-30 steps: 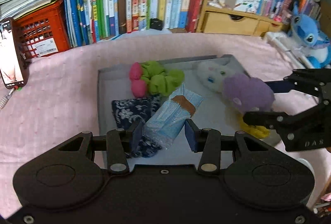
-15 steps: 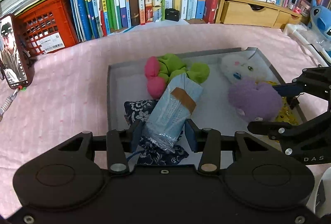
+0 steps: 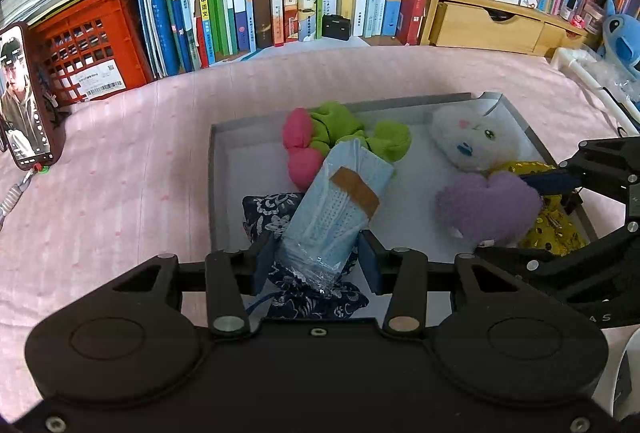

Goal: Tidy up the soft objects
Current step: 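Carry the blue packet and the purple heart over the tray with both grippers, then open the left gripper over the tray while the right gripper releases the purple heart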

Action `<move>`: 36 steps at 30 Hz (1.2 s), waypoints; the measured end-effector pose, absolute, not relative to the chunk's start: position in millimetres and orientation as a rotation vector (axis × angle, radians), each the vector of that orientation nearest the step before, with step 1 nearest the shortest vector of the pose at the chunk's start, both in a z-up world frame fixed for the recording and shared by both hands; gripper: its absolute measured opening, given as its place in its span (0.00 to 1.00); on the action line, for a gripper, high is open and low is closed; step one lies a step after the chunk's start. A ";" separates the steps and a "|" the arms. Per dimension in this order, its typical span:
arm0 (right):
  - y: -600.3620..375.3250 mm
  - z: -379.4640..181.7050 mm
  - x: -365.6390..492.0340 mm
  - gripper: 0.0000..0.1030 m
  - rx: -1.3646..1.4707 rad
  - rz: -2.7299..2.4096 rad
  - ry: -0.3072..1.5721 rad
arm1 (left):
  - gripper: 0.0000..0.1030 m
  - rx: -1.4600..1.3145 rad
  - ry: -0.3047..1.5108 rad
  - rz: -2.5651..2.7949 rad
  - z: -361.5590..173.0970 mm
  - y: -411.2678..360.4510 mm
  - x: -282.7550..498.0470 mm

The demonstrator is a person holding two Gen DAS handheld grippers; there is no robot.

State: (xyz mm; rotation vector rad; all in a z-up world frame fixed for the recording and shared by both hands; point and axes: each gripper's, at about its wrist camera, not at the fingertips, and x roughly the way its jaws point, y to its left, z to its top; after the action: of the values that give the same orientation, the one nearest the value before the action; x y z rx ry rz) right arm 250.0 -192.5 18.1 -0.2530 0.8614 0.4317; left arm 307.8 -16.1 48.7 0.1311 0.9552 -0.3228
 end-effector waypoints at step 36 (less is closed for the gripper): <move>-204.5 94.9 115.9 0.89 -0.422 0.593 0.562 | 0.79 0.271 0.715 -0.640 133.3 -17.9 146.4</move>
State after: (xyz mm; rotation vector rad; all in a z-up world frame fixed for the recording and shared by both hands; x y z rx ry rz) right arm 115.9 -204.5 94.9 -0.4225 0.5621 0.5929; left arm 146.4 -17.9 133.3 0.2708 0.7147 -0.6405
